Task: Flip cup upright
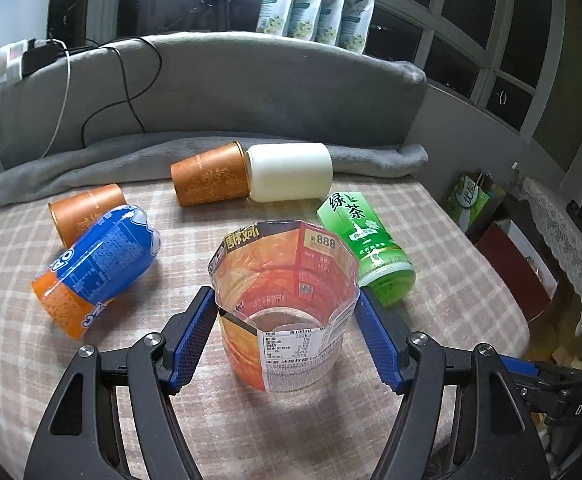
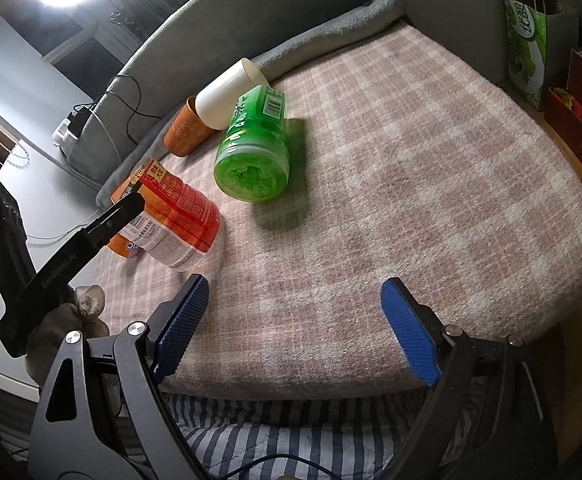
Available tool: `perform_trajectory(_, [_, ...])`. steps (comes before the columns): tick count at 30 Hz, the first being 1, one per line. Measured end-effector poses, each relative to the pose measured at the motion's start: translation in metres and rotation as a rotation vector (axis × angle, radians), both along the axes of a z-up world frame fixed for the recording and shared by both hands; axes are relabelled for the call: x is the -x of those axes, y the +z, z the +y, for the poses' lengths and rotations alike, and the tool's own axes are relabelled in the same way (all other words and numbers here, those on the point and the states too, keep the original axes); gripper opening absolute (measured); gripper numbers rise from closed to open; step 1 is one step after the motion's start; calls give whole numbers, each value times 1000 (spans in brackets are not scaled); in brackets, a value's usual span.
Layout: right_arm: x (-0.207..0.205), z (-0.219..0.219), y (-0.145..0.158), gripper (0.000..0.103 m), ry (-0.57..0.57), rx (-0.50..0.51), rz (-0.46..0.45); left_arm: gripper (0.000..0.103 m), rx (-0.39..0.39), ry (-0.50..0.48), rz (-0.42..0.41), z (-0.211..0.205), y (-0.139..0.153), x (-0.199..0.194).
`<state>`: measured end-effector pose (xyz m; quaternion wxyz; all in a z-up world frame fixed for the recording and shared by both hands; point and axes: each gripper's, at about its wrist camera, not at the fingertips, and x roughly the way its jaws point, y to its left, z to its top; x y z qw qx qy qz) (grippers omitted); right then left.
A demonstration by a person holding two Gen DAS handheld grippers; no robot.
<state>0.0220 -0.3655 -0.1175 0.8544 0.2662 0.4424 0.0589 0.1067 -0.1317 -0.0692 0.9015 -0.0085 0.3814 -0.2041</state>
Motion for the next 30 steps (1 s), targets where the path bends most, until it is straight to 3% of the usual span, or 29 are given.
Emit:
perform_trajectory(18, [1,4,8,90,3,30,-13,71,-13,-25,-3,-1,0,5])
perform_trajectory(30, [1,5,13,90,1,45,-26,78,-22,-46,-11,3,2,12])
